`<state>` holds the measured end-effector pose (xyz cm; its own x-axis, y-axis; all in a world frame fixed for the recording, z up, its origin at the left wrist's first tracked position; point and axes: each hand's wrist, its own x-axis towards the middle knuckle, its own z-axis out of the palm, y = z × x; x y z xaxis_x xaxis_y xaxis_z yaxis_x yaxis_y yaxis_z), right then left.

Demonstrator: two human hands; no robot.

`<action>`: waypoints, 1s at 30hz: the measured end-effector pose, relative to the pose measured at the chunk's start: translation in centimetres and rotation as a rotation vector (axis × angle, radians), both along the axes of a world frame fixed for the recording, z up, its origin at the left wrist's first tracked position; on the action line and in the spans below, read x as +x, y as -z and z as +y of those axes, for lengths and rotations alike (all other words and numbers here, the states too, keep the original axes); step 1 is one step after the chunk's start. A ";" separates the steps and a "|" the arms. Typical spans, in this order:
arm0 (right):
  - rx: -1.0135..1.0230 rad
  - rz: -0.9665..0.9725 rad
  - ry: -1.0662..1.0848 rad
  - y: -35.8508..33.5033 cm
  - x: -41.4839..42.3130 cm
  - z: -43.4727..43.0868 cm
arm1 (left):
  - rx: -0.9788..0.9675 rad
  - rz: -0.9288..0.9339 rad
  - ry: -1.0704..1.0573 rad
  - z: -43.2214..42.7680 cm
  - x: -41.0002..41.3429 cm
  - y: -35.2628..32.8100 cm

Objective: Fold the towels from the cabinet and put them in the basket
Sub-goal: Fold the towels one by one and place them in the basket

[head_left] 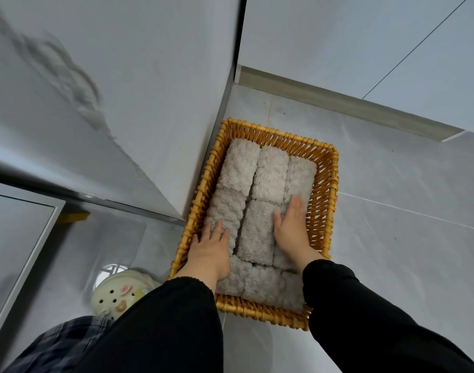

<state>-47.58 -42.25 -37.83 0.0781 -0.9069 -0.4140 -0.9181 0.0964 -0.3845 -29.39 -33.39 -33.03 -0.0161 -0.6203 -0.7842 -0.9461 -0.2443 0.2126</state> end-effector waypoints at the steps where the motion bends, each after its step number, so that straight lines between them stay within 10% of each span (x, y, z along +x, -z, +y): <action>1: 0.048 -0.034 -0.007 0.3 0.1 -0.2 | 0.000 0.004 0.001 0.0 0.0 0.0; 10: -0.253 0.127 -0.294 -1.9 3.4 0.4 | 0.008 0.038 -0.034 -0.2 0.1 0.0; 30: -0.157 0.284 -0.700 0.0 7.5 -1.4 | 0.140 0.093 -0.084 1.0 0.4 0.9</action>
<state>-40.06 -43.68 -37.87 0.5654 -0.7352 -0.3739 -0.8105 -0.5793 -0.0864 -29.02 -32.42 -33.93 -0.0452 -0.5076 -0.8604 -0.8991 -0.3546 0.2565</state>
